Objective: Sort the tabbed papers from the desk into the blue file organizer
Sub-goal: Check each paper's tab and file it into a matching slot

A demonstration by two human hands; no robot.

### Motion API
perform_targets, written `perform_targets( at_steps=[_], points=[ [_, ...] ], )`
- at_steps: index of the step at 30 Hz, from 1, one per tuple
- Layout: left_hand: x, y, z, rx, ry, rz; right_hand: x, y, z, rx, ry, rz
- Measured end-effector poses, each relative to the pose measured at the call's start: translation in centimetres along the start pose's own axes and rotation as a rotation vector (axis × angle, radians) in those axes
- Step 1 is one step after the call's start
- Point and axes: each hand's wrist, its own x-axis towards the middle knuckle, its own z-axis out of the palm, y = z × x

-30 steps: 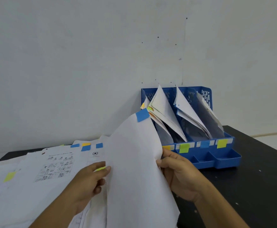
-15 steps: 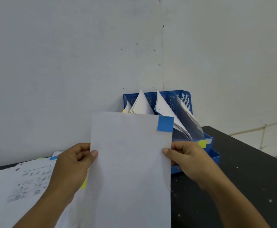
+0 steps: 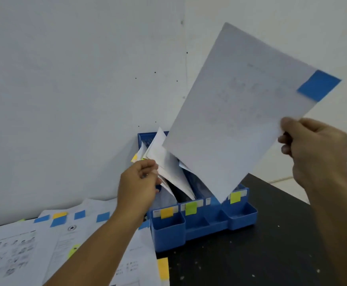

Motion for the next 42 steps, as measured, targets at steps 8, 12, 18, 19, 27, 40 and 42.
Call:
perform_targets(
  at_steps=[8,12,18,19,27,40,42],
  points=[
    [0.0,0.3,7.2,0.004,-0.208,-0.356,3.6,-1.2,3.5,-0.073,0.019,-0.198],
    [1.7,-0.1,9.6,-0.159,-0.162,-0.503,4.2,-0.9,5.3,-0.132,-0.030,-0.225],
    [4.4,-0.9,10.9,-0.153,-0.003,-0.375,4.2,0.1,7.2,-0.248,-0.101,-0.305],
    [4.6,-1.1,10.8,-0.104,0.025,-0.326,4.2,0.5,7.5,-0.279,-0.118,-0.325],
    [4.4,-1.4,9.5,0.080,0.097,-0.049,2.7,5.6,9.6,-0.538,-0.283,-0.459],
    [4.1,-2.0,8.9,0.096,0.047,-0.105,-1.4,12.6,9.9,-1.235,-0.637,-0.458],
    [4.1,-2.0,8.8,0.091,0.048,-0.090,-1.6,12.2,10.1,-1.329,-0.675,-0.493]
  ],
)
